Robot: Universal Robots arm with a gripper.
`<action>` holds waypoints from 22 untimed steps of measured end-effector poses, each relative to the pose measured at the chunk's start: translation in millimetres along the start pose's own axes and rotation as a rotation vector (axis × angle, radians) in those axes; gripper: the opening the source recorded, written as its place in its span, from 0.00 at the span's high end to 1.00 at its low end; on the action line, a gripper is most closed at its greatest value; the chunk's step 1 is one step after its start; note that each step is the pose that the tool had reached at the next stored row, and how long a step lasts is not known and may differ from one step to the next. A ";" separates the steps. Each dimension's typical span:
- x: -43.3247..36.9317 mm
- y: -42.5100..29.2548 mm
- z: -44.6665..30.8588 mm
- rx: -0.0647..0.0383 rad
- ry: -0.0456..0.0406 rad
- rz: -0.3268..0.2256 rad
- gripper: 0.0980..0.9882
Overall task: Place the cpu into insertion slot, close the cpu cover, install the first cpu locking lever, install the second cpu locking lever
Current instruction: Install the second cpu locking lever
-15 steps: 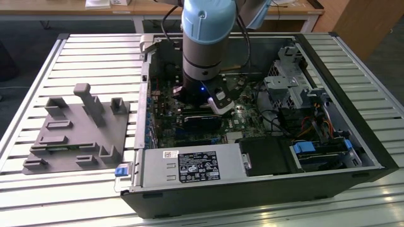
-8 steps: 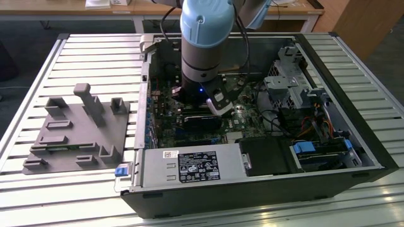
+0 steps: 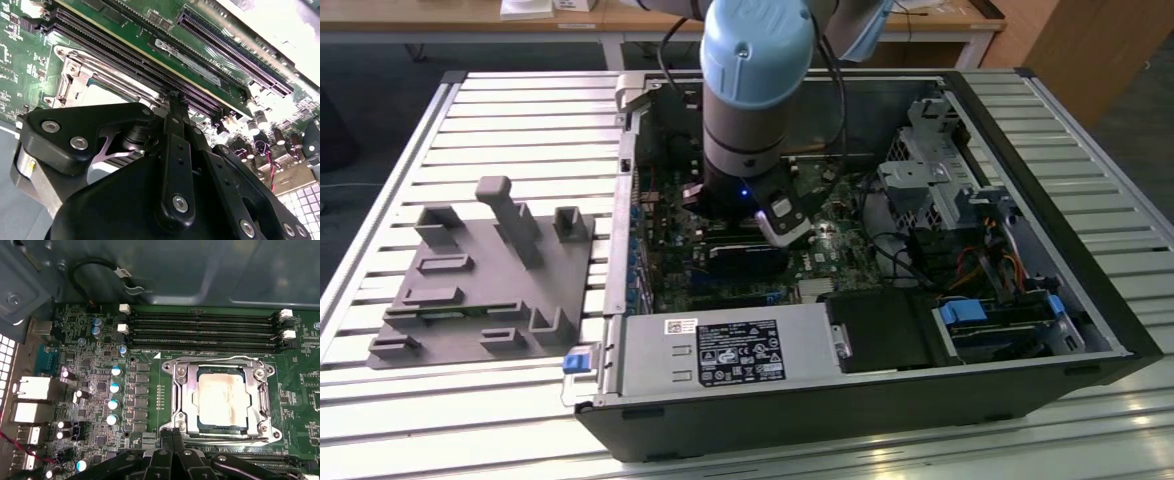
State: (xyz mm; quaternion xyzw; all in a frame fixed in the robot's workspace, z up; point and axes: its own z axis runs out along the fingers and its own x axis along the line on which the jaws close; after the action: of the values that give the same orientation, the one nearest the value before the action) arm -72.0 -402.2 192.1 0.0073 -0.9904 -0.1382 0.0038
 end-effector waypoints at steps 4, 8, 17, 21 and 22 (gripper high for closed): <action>2.0 -0.3 1.5 -0.007 0.0001 0.000 0.99; 3.6 -0.4 3.5 -0.010 -0.0001 0.000 0.99; 4.9 -0.6 4.4 -0.018 -0.0008 0.000 0.99; 5.3 1.0 -0.1 -0.021 -0.0019 -0.001 0.99; 5.4 1.5 -2.3 -0.021 -0.0018 -0.001 0.99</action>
State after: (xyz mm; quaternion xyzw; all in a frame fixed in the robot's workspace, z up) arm -77.4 -401.5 194.7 0.0074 -0.9889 -0.1486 0.0029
